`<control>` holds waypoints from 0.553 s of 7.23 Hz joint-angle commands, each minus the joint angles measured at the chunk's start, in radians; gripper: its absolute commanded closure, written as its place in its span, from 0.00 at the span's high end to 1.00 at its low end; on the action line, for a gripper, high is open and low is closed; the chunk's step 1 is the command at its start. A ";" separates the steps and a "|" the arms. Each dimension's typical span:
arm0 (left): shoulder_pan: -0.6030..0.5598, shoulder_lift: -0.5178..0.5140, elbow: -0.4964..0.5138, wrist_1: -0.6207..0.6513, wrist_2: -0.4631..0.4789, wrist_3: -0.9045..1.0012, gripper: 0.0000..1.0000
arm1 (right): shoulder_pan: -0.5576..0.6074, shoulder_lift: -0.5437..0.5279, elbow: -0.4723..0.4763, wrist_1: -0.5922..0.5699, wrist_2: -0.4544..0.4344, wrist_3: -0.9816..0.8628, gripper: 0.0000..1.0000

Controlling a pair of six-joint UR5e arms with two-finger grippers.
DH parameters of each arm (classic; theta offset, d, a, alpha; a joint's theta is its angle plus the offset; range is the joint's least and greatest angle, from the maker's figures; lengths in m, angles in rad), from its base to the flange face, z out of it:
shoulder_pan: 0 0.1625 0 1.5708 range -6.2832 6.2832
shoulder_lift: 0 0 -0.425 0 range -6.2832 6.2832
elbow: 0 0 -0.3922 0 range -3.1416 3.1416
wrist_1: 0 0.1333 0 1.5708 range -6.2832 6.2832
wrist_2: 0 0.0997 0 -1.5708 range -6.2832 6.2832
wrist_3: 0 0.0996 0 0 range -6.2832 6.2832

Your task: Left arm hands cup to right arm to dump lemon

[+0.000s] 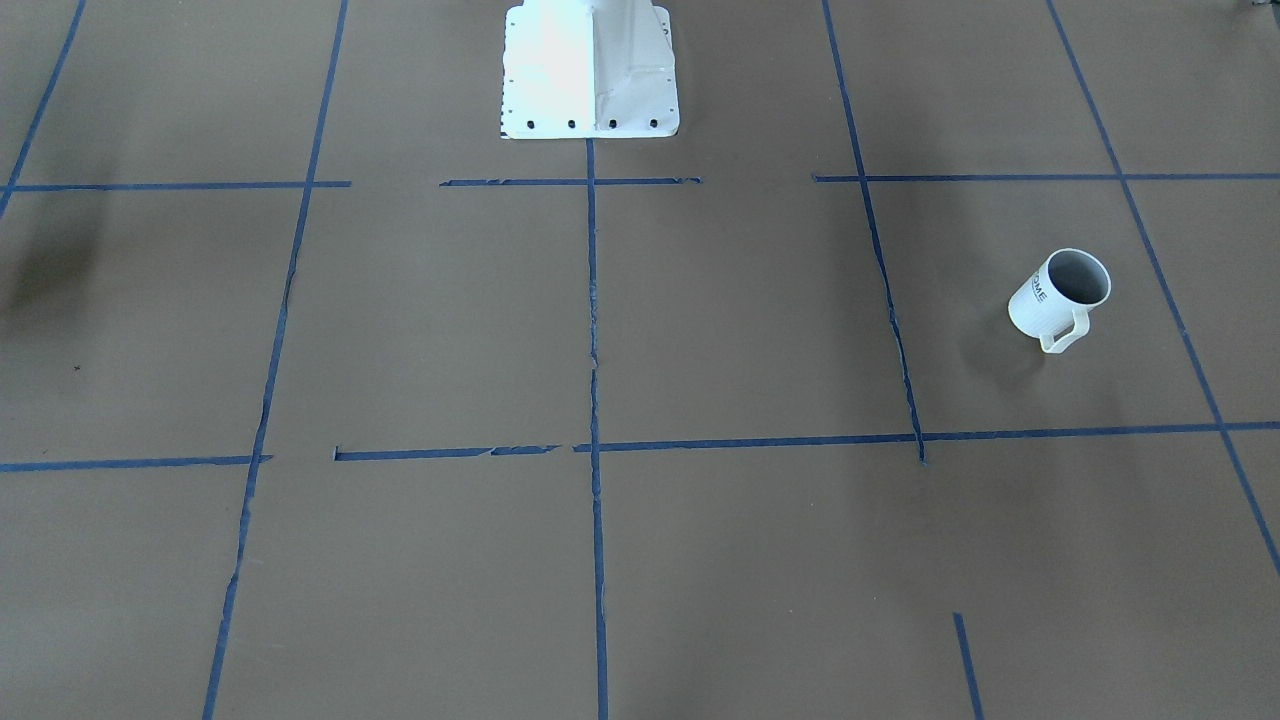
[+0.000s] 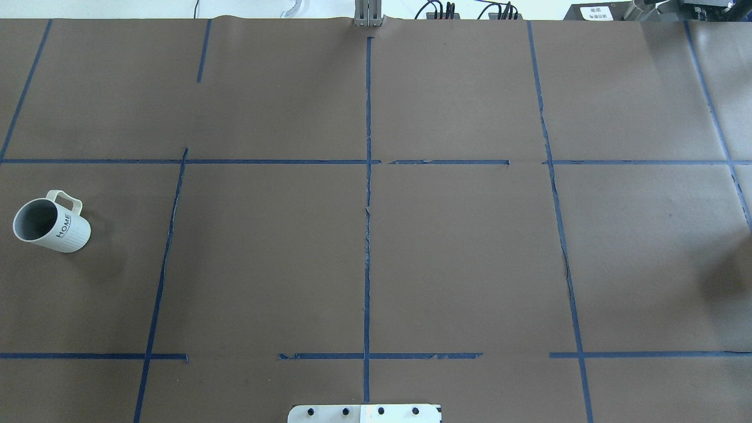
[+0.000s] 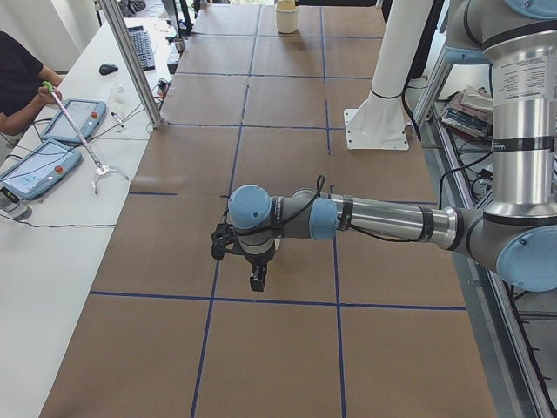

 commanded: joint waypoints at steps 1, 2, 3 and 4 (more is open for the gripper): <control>0.000 0.000 0.002 0.000 -0.002 -0.004 1.00 | 0.002 0.004 0.005 0.009 -0.037 0.054 1.00; 0.000 0.000 0.002 0.000 0.000 -0.004 1.00 | 0.002 0.015 0.002 0.009 -0.042 0.051 1.00; 0.002 0.000 0.008 0.000 0.000 -0.002 1.00 | 0.005 0.015 0.008 0.010 -0.050 0.052 1.00; 0.002 0.000 0.017 -0.002 0.000 -0.002 1.00 | 0.006 0.010 0.009 0.010 -0.066 0.057 1.00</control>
